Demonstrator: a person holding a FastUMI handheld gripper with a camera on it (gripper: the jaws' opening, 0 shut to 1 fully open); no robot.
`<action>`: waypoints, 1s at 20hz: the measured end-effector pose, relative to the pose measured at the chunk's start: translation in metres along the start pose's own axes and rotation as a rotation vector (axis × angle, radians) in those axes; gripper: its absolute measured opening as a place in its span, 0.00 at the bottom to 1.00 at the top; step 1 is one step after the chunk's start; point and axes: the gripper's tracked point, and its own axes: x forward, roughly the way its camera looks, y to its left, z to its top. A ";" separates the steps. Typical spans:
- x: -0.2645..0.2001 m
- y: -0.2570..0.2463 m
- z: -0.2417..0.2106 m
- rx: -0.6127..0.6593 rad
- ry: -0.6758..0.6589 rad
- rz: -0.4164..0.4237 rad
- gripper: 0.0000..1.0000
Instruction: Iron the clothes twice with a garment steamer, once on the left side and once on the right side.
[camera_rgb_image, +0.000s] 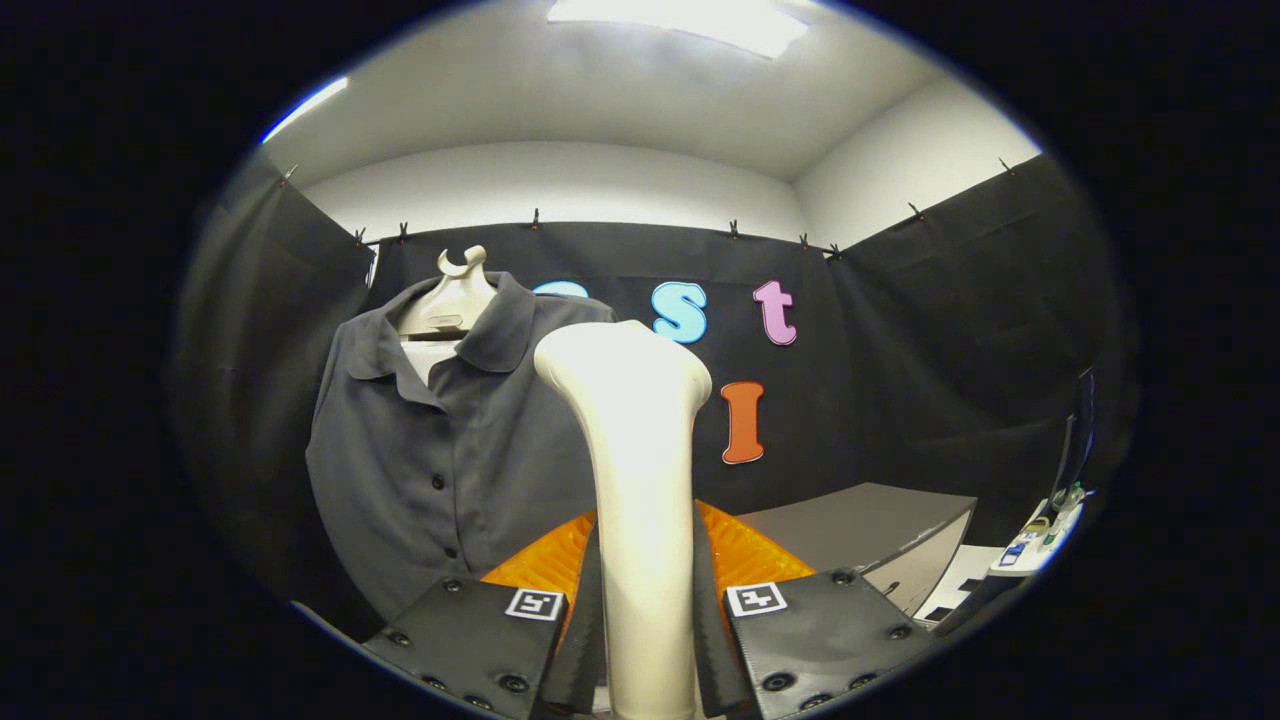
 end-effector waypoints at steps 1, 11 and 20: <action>0.001 0.010 -0.004 -0.005 0.006 0.010 0.45; 0.049 0.074 -0.041 -0.077 0.040 0.058 0.45; 0.074 0.091 -0.085 -0.136 0.099 0.075 0.46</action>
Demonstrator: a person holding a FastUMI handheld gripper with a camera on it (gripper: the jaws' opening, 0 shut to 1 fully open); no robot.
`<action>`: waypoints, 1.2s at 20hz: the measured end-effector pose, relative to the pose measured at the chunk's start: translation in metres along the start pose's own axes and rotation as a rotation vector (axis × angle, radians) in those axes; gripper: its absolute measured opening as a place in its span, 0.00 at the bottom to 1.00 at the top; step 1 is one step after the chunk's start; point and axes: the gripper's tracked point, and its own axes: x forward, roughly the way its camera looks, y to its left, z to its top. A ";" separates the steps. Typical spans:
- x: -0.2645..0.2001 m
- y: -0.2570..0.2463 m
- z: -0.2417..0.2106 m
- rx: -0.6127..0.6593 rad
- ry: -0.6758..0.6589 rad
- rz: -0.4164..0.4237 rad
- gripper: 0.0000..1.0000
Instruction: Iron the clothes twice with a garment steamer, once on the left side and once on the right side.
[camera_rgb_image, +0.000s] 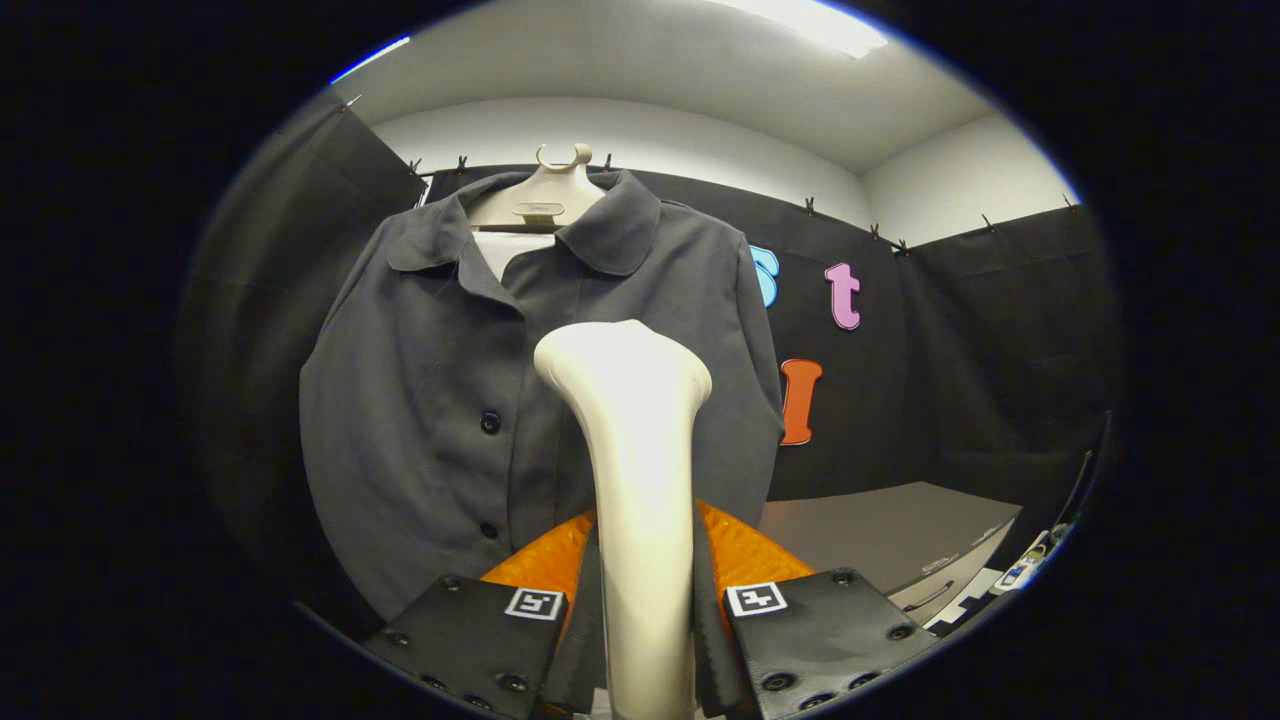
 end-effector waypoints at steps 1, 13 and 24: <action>0.001 -0.001 -0.003 0.000 0.006 0.000 0.46; -0.014 -0.002 -0.061 -0.020 0.099 -0.006 0.46; -0.041 0.007 -0.123 -0.066 0.236 0.035 0.46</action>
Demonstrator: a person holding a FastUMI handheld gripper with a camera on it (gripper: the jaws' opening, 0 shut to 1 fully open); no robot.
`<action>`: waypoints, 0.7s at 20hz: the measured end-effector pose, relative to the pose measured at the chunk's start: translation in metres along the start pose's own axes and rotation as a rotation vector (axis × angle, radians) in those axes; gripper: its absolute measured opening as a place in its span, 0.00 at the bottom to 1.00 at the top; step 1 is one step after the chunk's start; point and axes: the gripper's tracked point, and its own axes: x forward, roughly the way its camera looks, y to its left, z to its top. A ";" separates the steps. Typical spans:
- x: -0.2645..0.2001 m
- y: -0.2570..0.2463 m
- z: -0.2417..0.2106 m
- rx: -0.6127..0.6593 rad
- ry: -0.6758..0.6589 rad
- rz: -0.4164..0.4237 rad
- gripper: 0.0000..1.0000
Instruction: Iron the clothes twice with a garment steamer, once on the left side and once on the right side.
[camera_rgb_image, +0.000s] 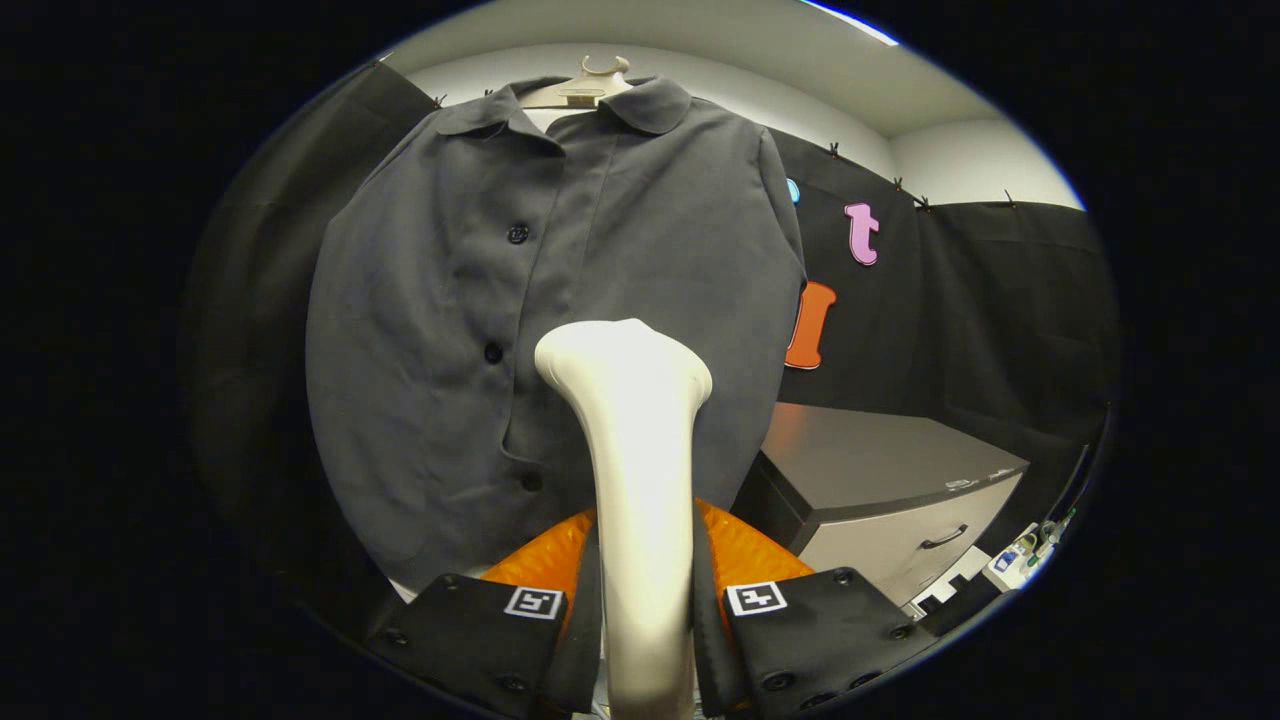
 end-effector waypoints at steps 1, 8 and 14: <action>-0.001 0.002 -0.006 -0.005 0.011 0.007 0.46; -0.014 0.011 -0.041 -0.016 0.073 0.030 0.46; -0.024 0.016 -0.066 -0.024 0.122 0.047 0.46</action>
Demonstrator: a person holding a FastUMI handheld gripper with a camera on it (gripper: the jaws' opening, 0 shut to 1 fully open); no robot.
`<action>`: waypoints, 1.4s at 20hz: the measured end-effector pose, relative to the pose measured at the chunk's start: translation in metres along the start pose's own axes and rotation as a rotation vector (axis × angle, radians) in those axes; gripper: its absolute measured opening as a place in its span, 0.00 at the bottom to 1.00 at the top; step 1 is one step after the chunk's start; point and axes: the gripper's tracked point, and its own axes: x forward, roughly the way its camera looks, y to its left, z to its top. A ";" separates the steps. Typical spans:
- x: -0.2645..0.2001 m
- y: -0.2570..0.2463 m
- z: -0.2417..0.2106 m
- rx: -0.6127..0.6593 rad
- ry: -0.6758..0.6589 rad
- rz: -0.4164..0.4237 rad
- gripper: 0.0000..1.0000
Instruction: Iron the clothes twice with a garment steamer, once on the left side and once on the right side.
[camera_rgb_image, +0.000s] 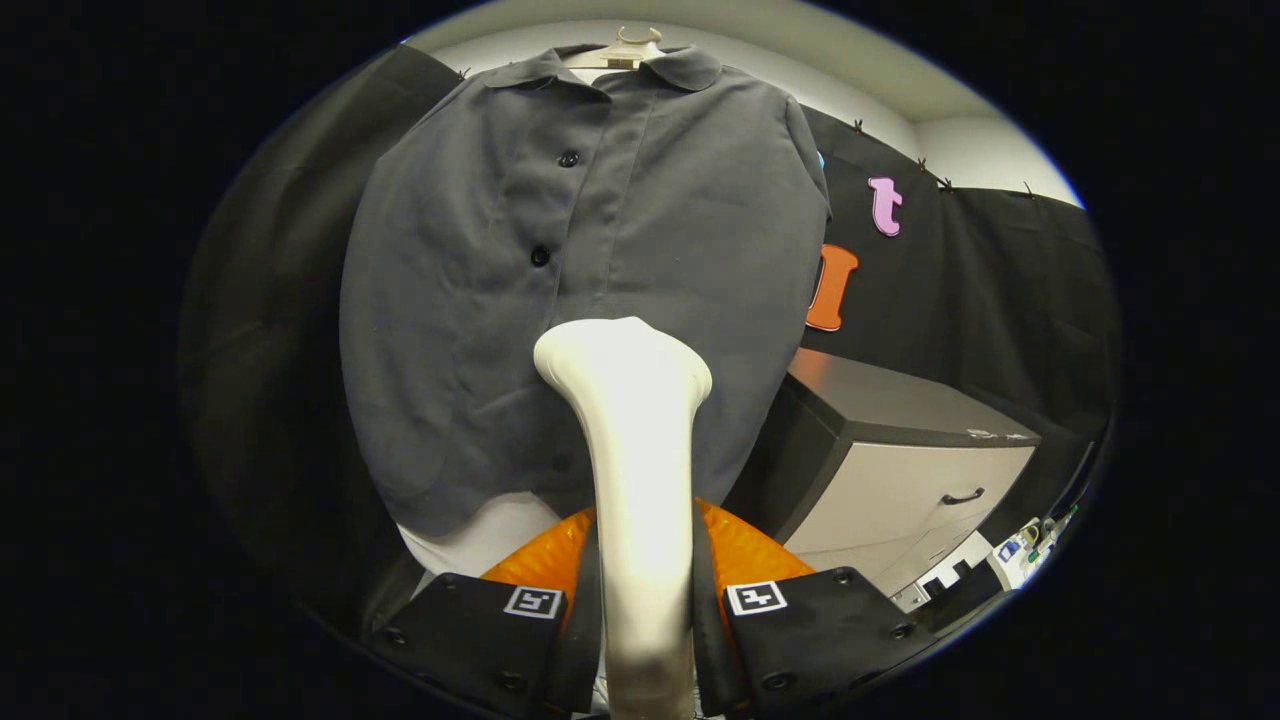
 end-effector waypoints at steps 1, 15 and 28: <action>-0.001 0.001 -0.004 -0.005 0.010 0.004 0.46; -0.006 0.009 -0.036 -0.051 0.067 0.014 0.46; -0.024 -0.001 0.049 0.016 -0.120 0.016 0.46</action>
